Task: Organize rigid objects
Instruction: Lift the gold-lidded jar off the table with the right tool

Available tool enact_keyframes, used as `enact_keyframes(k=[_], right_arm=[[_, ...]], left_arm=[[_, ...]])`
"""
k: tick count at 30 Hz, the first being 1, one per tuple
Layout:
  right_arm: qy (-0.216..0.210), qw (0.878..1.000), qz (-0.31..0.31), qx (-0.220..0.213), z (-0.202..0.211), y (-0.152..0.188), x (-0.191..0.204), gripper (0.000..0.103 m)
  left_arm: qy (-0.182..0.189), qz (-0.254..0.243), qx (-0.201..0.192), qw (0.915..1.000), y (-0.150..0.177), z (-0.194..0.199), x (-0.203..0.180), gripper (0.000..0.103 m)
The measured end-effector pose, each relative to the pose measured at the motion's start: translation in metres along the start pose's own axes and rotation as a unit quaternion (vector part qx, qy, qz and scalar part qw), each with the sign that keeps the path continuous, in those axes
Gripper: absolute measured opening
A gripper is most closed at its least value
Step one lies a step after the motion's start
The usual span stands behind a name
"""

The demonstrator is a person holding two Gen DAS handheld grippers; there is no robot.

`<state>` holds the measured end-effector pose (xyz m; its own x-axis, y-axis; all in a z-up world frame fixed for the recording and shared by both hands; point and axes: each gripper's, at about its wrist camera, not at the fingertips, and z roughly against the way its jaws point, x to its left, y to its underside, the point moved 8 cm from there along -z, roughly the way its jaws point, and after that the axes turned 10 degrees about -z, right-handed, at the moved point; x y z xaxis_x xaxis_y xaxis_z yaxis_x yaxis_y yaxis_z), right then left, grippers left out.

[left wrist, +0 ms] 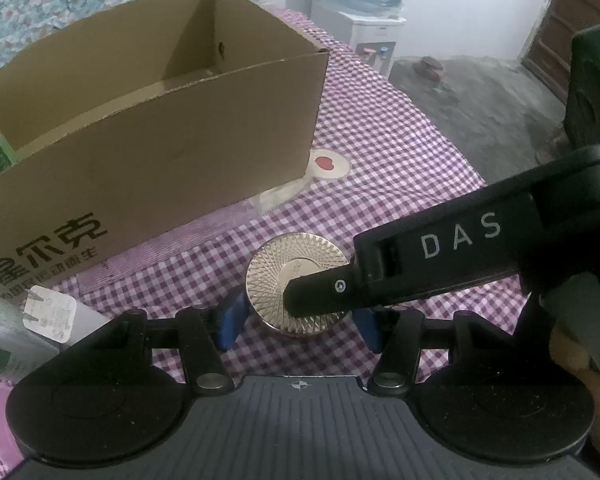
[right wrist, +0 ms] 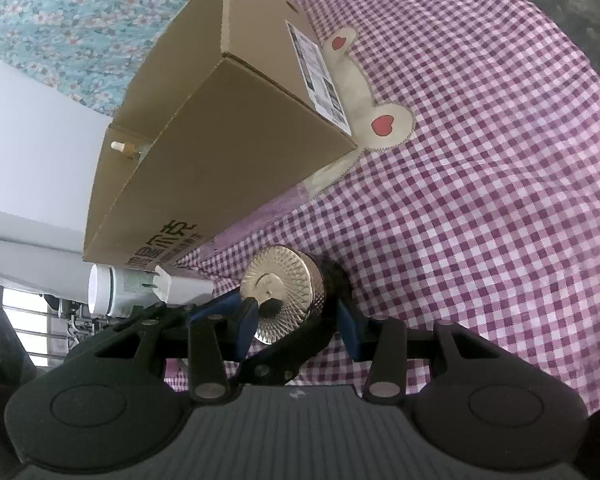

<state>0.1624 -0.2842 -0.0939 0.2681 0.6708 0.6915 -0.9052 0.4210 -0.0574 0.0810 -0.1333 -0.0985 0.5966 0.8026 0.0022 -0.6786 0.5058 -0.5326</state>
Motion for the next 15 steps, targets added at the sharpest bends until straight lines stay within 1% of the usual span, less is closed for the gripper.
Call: enact_keyframes(k=[15], right_arm=[[0.001,1.0,0.002,0.0,-0.0007,0.0006,0.0022,0.047]], left_arm=[[-0.006,0.0,0.002,1.0,-0.0059,-0.0009,0.0064,0.055]])
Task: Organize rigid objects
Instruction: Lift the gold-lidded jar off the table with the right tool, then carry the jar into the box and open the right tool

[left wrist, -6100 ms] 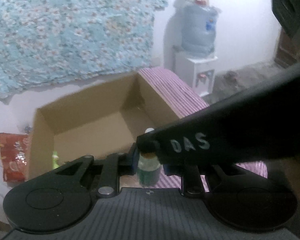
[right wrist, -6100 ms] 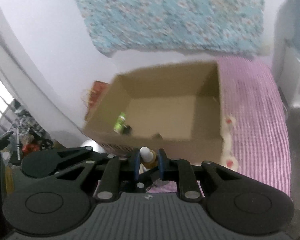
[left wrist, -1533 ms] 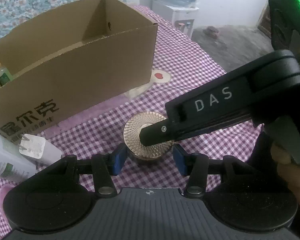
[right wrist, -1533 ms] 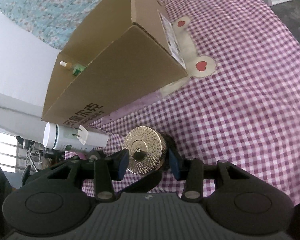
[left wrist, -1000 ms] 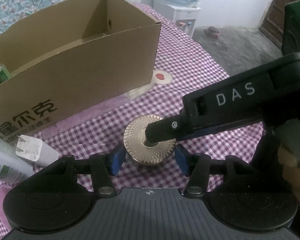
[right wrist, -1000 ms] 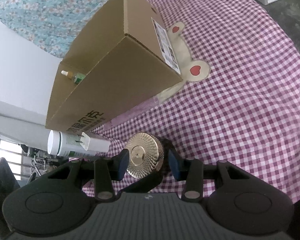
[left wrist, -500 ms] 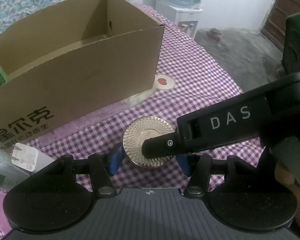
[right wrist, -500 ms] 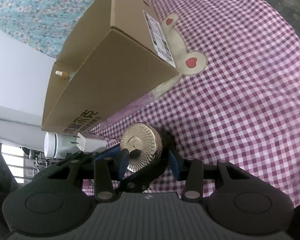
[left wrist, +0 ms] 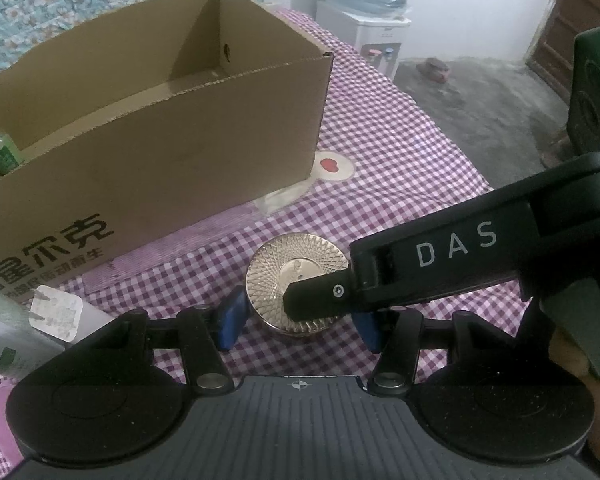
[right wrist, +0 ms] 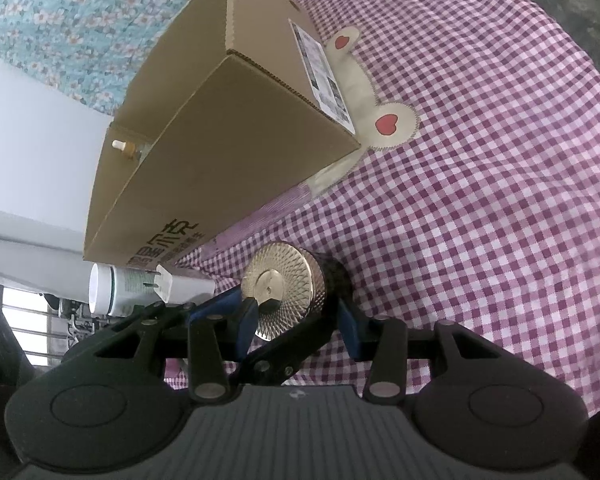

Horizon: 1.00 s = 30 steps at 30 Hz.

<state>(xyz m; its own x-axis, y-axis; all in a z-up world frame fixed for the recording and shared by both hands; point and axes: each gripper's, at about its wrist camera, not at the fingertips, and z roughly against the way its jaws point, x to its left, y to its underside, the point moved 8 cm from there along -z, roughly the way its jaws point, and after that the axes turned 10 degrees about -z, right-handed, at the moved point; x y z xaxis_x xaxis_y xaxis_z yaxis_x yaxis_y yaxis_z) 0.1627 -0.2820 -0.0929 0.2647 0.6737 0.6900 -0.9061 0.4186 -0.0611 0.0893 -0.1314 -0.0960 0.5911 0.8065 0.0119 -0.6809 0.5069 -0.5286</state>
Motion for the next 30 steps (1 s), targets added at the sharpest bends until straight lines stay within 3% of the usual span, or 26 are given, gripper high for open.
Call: enact_keyframes(k=[17,30], right_arm=[[-0.003,1.0,0.012,-0.007,0.011,0.006,0.011,0.047],[-0.03,0.998,0.045,-0.036,0.044,0.012,0.055,0.047]], left_arm=[[-0.011,0.003,-0.015,0.9998,-0.005,0.017,0.0,0.054],[-0.049,0.006,-0.064,0.9967,-0.023,0.07,0.008,0.054]])
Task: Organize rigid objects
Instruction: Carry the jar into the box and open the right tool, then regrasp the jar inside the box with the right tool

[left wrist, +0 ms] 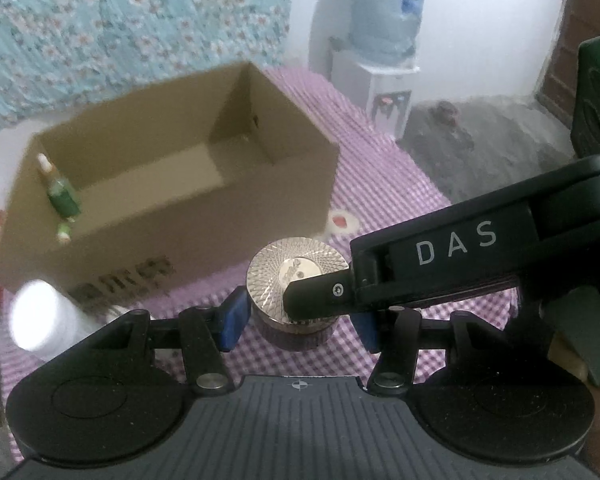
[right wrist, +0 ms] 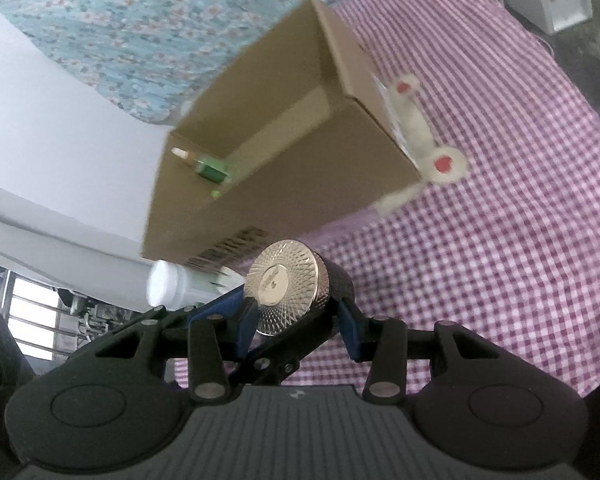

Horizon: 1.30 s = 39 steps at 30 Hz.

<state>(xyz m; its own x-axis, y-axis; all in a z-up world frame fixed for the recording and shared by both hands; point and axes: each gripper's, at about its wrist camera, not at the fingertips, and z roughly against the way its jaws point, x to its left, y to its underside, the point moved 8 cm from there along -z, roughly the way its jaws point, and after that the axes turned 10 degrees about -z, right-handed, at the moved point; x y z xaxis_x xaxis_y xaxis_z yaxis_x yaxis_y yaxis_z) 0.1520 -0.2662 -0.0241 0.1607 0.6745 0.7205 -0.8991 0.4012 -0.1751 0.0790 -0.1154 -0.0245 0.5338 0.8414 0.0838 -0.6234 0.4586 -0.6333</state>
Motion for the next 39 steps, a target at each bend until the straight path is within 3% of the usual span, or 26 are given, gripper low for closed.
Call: enact_keyframes(k=[10,16,18,21,24,25,27,34,39], right_arm=[[-0.037,0.997,0.067,-0.02,0.012,-0.035,0.083,0.047],[-0.056,0.995,0.088,0.011,-0.017,-0.072,0.127,0.047],[-0.061,0.994,0.09,0.026,-0.032,-0.084,0.138,0.045],[-0.064,0.993,0.087,0.045,-0.058,-0.106,0.151,0.045],[-0.055,0.994,0.074,0.059,-0.09,-0.132,0.147,0.043],[-0.052,0.994,0.064,0.068,-0.103,-0.141,0.142,0.037],[-0.051,0.995,0.044,0.073,-0.113,-0.155,0.132,0.035],[-0.08,0.994,0.045,0.057,-0.096,-0.173,0.124,0.035],[-0.065,0.995,0.049,0.049,-0.092,-0.175,0.12,0.036]], left_arm=[[-0.052,0.018,-0.038,0.9978,-0.051,0.038,0.051,0.051],[-0.062,0.05,-0.016,0.9967,-0.078,0.026,0.098,0.047],[-0.049,0.067,-0.002,0.9965,-0.086,0.014,0.113,0.034],[-0.057,0.074,0.013,0.9955,-0.099,-0.008,0.132,0.034],[-0.056,0.1,0.047,0.9923,-0.101,-0.04,0.152,0.034],[-0.061,0.107,0.057,0.9908,-0.101,-0.047,0.159,0.034],[-0.065,0.122,0.065,0.9883,-0.1,-0.052,0.168,0.035],[-0.062,0.11,0.06,0.9901,-0.098,-0.049,0.169,0.041],[-0.071,0.115,0.052,0.9894,-0.098,-0.041,0.174,0.042]])
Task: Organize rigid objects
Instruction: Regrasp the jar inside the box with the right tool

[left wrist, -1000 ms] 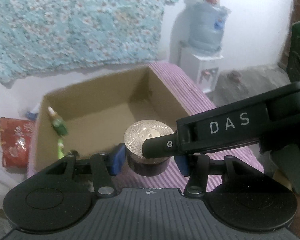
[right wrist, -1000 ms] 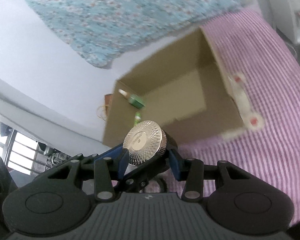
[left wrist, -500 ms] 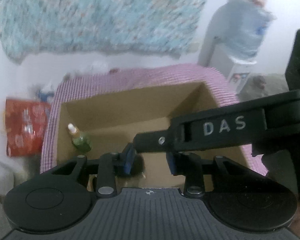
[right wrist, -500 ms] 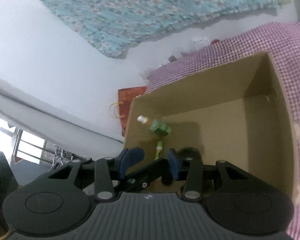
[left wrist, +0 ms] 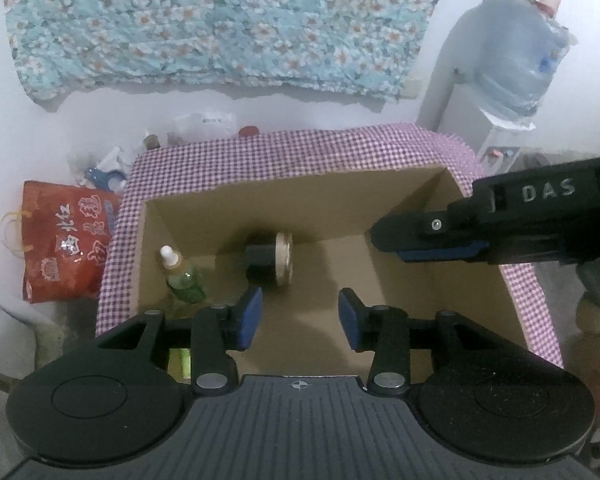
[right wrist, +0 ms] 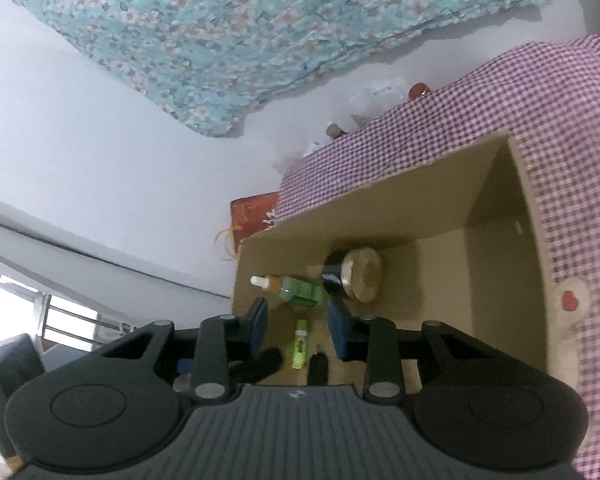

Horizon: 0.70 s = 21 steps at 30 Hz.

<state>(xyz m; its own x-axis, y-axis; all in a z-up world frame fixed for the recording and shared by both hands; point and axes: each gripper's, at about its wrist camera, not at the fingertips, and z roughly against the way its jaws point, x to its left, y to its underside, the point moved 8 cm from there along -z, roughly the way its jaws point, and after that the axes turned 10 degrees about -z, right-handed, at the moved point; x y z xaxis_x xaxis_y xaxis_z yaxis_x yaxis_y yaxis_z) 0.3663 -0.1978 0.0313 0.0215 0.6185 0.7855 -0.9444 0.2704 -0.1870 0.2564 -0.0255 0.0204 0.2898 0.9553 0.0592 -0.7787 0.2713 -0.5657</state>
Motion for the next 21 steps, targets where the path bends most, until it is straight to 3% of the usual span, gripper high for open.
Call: enact_keyframes(k=[8,10,15,16,18,21], right_arm=[[0.052,0.998,0.026,-0.003,-0.007,-0.001,0.008,0.038],[0.067,0.997,0.036,0.003,-0.013,-0.001,0.011,0.043],[0.106,0.993,0.041,0.016,-0.038,-0.004,0.011,0.044],[0.114,0.993,0.034,0.017,-0.046,-0.006,0.008,0.045],[0.124,0.992,0.019,0.017,-0.059,-0.009,0.002,0.06],[0.123,0.992,-0.013,0.021,-0.081,-0.014,-0.01,0.063]], left_arm=[[0.011,0.035,-0.028,0.9989,0.014,0.036,0.008,0.045],[0.017,0.048,-0.036,0.998,0.019,0.044,0.014,0.046],[0.023,0.08,-0.051,0.9952,0.035,0.058,0.032,0.05],[0.025,0.086,-0.053,0.9946,0.039,0.06,0.036,0.05],[0.028,0.099,-0.059,0.993,0.047,0.064,0.045,0.055],[0.03,0.108,-0.062,0.9917,0.057,0.068,0.055,0.063]])
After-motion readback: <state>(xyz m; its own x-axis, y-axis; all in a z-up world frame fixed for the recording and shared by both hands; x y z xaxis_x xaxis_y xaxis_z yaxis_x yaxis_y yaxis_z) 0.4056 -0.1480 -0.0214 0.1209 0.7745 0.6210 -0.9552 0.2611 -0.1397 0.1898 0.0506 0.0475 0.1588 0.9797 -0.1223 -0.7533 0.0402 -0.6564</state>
